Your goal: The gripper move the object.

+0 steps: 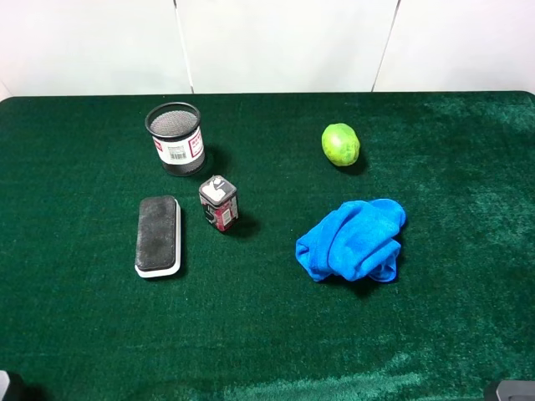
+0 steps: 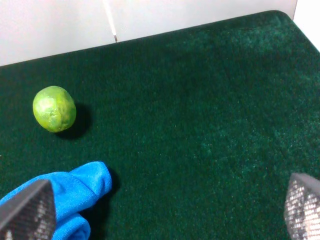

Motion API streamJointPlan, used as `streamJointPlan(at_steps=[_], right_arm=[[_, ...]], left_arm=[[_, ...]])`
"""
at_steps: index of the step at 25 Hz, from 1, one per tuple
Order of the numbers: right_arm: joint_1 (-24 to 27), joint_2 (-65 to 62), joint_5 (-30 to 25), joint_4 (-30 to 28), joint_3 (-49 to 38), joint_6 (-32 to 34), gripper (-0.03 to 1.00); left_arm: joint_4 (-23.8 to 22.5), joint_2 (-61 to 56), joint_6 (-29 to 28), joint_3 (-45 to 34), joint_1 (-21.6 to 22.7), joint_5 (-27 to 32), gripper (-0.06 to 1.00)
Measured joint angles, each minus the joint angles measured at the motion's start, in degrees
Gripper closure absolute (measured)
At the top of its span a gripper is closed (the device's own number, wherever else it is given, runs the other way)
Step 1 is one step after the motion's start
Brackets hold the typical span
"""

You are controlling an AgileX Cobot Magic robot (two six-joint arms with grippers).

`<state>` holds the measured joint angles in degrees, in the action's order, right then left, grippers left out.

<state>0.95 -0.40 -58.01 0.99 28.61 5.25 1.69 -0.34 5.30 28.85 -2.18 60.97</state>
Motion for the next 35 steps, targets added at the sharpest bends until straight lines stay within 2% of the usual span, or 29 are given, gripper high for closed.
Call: streamJointPlan(at_steps=[12,21,27,35], right_arm=[[0.0,0.0,-0.1,0.2,0.0,-0.5,0.27],[0.0,0.8,-0.1,4.2,0.1,-3.3,0.27],[0.0,10.5,0.2,6.1,4.8,-4.8,0.27],[0.0,25.5,0.4,11.5,10.9,-13.8,0.27]], left_arm=[[0.0,0.0,0.0,0.0,0.0,0.0,-0.05],[0.0,0.0,0.0,0.0,0.0,0.0,-0.05],[0.0,0.0,0.0,0.0,0.0,0.0,-0.05],[0.0,0.0,0.0,0.0,0.0,0.0,-0.05]])
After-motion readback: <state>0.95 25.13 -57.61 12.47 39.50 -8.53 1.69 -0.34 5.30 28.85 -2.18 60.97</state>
